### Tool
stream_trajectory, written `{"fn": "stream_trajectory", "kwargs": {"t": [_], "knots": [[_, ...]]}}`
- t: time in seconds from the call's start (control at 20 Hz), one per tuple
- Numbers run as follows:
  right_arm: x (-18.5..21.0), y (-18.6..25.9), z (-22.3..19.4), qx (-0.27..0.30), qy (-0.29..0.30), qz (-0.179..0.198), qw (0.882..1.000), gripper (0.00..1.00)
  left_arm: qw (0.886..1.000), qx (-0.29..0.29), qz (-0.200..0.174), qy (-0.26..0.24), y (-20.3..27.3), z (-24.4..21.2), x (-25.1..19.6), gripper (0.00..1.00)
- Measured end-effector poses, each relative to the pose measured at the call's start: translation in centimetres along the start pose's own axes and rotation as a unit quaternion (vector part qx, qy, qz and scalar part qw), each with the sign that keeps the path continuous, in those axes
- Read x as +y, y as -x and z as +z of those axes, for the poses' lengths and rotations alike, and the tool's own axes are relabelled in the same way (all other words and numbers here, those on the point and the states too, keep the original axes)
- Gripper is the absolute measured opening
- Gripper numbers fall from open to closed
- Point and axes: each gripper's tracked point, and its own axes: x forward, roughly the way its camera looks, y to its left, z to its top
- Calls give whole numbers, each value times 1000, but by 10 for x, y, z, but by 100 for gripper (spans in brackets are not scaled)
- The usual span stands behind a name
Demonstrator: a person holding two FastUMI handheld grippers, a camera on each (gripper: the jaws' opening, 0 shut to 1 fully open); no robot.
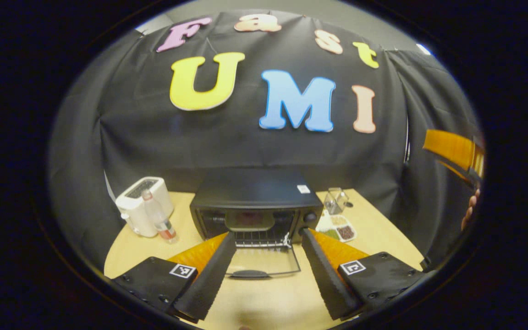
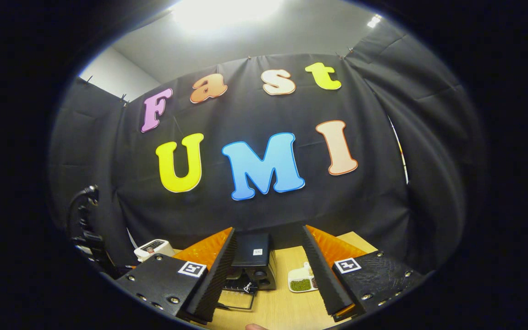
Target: Open the electric oven with the left hand, put the food in, and close the electric oven.
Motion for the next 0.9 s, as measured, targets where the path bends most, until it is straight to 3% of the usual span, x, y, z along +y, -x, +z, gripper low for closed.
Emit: {"fn": "stream_trajectory", "kwargs": {"t": [0.25,0.4,0.6,0.9], "knots": [[-22,2,-4,9,4,-17,1000,87,989,149,-21,15,-33,-90,-3,99],[-36,2,-9,16,7,-32,999,87,974,224,1,22,-55,-139,13,99],[-62,-1,-21,31,0,-58,998,87,957,289,18,25,-78,-186,25,99],[-92,13,-30,46,8,-99,994,87,940,340,22,-8,-111,-219,34,99]]}}
